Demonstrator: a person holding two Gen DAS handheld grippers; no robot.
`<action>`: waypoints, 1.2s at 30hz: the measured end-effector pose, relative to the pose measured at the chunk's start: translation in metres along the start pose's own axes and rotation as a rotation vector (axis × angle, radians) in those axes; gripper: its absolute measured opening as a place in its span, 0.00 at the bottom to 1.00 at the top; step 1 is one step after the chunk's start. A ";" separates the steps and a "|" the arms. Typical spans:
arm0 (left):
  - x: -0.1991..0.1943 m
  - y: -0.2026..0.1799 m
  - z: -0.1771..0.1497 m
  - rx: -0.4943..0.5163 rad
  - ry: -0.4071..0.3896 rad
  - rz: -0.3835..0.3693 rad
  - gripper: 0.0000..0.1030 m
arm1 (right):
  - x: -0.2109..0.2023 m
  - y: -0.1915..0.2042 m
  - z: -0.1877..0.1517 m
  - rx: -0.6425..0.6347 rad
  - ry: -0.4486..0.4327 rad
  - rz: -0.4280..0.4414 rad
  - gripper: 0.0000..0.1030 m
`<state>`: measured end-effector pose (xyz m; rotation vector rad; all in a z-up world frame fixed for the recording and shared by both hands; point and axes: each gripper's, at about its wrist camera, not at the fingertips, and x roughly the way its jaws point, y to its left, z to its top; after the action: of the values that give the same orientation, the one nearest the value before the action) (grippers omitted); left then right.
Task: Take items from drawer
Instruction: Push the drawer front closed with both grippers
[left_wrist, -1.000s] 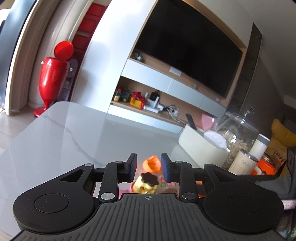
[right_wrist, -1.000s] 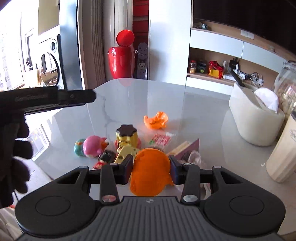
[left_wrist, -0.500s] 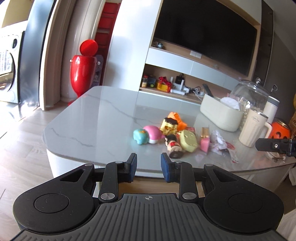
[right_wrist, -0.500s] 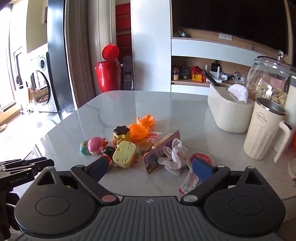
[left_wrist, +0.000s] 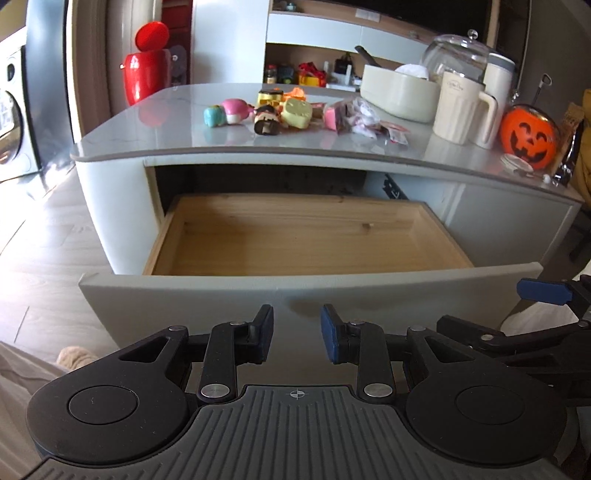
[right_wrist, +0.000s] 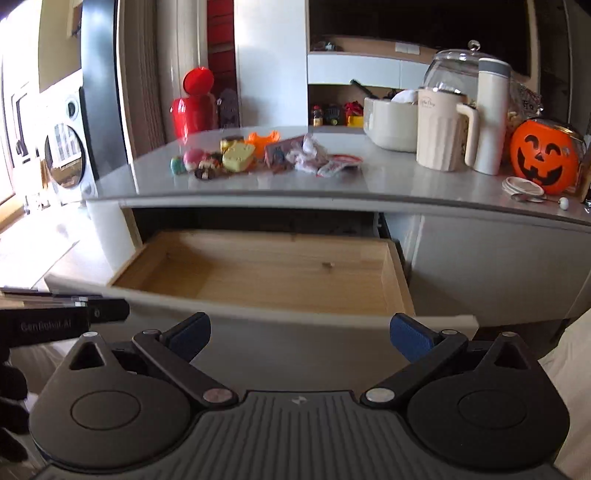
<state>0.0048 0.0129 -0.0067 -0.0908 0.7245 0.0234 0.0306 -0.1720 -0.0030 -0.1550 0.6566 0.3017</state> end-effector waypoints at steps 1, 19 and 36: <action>0.006 -0.002 -0.003 0.004 0.022 0.003 0.30 | 0.006 0.003 0.001 -0.017 0.027 -0.007 1.00; 0.030 -0.003 -0.005 -0.063 0.054 -0.026 0.29 | 0.043 -0.003 -0.003 0.075 0.086 -0.064 1.00; 0.096 0.013 0.042 -0.099 -0.027 -0.047 0.29 | 0.106 -0.021 0.035 0.154 -0.002 -0.093 1.00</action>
<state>0.1035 0.0291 -0.0400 -0.2019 0.6938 0.0161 0.1367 -0.1597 -0.0402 -0.0378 0.6659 0.1608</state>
